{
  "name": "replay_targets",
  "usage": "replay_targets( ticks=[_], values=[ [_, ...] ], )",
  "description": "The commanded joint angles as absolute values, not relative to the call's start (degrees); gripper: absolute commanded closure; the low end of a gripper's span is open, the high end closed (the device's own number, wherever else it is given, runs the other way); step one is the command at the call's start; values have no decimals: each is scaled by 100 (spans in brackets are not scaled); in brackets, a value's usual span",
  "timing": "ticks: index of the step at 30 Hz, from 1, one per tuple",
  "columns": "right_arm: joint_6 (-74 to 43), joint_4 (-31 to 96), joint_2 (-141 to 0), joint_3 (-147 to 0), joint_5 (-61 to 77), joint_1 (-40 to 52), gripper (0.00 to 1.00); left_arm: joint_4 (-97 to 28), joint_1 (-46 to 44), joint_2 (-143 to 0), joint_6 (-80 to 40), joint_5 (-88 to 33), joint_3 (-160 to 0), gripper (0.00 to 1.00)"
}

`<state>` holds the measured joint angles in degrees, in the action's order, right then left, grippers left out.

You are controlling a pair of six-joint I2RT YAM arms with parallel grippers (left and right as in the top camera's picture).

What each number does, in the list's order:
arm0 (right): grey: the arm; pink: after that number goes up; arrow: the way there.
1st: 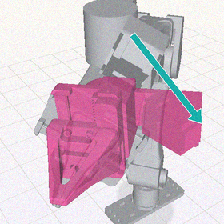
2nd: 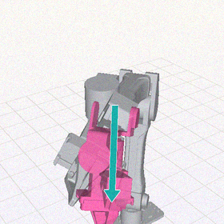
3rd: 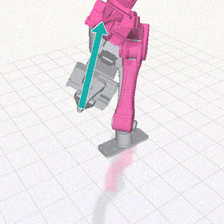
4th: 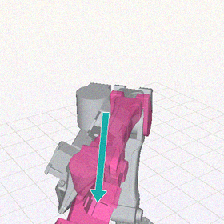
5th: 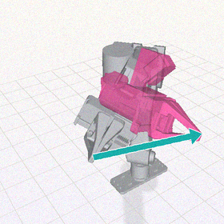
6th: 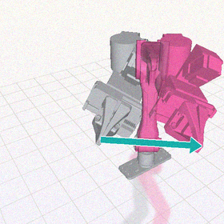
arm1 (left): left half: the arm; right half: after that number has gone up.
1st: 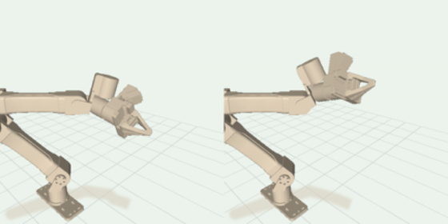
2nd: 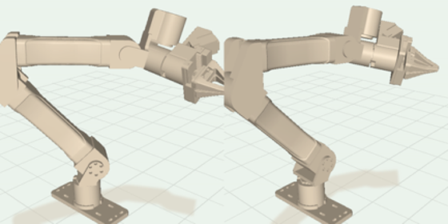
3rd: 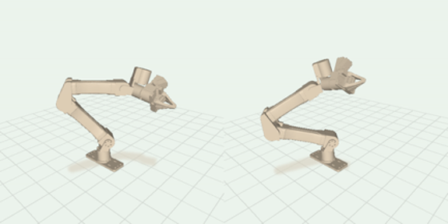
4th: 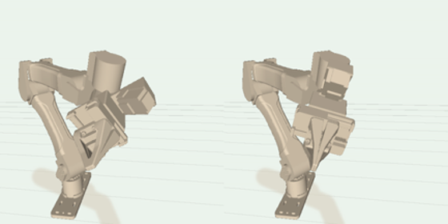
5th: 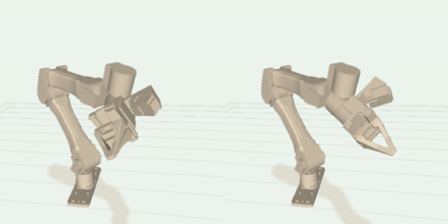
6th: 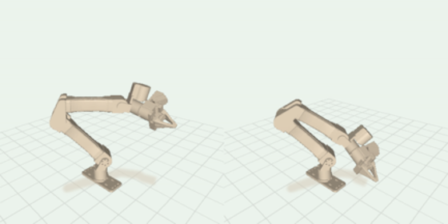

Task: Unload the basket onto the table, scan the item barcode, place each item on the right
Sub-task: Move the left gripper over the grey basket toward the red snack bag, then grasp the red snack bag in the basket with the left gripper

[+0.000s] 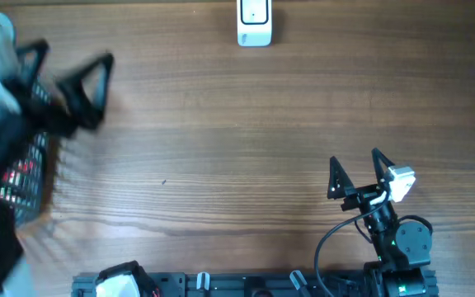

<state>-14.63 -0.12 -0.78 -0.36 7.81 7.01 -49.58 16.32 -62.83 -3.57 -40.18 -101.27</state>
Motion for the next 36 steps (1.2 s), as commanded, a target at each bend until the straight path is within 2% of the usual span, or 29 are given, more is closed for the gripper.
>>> replay_targets(
  ticks=[1, 4, 7, 10, 12, 16, 21, 36],
  values=[
    [-1365, -43, -43, -30, 725, 668, 0, -5594, 1839, -7094, -403, -2871, -11236, 0],
    [-1367, -43, -43, -30, 727, 668, 0, -6112, 2329, -7620, -764, -2038, -11889, 0],
    [-1367, -43, -43, -30, 725, 668, 0, -6628, 3052, -8158, -1031, -2099, -12411, 0],
    [-1365, -43, -43, -30, 725, 668, 0, -6792, 3815, -8674, -1262, -1964, -12473, 0],
    [-1365, -43, -43, -30, 727, 668, 0, -6919, 4228, -9067, -1699, -1332, -12473, 0],
    [-1367, -43, -43, -30, 725, 668, 0, -7111, 4737, -9800, -1887, -781, -12473, 0],
    [-1367, -43, -43, -30, 725, 668, 0, -7334, 5068, -10702, -1890, -781, -12473, 0],
    [-1367, -43, -43, -30, 725, 668, 0, -7671, 5085, -12597, -1815, -311, -12470, 0]
  ],
)
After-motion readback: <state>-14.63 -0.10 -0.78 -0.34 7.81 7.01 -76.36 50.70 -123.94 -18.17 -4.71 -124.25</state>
